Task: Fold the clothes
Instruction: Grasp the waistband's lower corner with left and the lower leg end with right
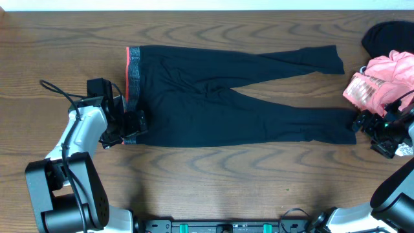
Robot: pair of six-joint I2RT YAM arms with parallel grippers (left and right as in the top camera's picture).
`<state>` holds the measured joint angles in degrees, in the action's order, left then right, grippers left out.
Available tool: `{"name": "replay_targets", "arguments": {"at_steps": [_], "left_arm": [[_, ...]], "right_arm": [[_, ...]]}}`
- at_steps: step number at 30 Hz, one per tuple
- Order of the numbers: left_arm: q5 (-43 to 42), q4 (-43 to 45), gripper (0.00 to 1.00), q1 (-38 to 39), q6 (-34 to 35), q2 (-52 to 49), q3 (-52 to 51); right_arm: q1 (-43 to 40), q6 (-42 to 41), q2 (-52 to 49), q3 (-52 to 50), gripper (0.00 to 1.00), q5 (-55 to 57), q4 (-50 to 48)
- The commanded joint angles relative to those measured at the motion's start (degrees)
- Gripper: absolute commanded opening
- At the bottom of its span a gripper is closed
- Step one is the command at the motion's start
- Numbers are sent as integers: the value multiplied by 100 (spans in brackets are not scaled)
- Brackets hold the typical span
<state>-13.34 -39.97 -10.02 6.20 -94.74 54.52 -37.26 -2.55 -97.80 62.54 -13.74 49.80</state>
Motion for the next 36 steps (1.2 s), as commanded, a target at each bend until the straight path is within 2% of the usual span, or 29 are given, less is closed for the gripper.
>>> {"name": "replay_targets", "arguments": {"at_steps": [1,14,18,26,36], "left_arm": [[-15,13,98,-2,15,-74,-133],[-76,278,98,-2,168,-74,-435],[-168,278,98,-2,310,-74,-461],[-170,457,98,-4,446,-74,-713],[-299,1128,98,-4,575,-74,-1198]], "right_arm": [[-50,-66,31,-223,95,-68,-208],[-37,-179,28,-1335,86,-599,-1803],[-33,-273,28,-1392,84,-605,-1873],[-17,-280,28,-1394,72,-734,-1853],[-17,-367,28,-1394,69,-769,-1711]]}}
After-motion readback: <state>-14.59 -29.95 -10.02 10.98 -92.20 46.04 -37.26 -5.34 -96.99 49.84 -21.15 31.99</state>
